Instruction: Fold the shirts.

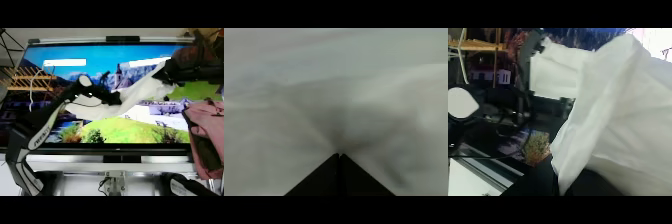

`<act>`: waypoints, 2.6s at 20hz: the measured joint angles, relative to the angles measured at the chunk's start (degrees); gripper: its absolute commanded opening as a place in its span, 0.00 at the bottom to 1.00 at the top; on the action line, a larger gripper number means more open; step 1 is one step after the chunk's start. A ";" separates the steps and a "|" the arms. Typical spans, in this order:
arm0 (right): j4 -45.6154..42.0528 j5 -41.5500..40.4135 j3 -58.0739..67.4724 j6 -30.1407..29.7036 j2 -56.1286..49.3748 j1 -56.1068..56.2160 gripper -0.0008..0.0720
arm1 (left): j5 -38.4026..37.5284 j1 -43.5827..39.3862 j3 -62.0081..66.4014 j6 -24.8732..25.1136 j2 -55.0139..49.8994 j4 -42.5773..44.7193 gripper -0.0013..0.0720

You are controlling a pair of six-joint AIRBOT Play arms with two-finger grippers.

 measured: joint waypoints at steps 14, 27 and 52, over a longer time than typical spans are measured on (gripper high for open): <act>-2.23 -19.87 0.00 0.24 -12.61 23.82 0.07 | -7.93 28.33 0.02 -6.32 17.77 20.92 0.05; 23.74 -32.39 0.00 -14.69 -32.76 35.43 0.73 | -14.69 43.17 -0.02 -4.09 32.22 22.75 0.05; 9.44 -20.31 -7.39 -14.10 -29.24 16.20 0.07 | -15.34 40.24 -0.02 -2.12 32.48 22.80 0.05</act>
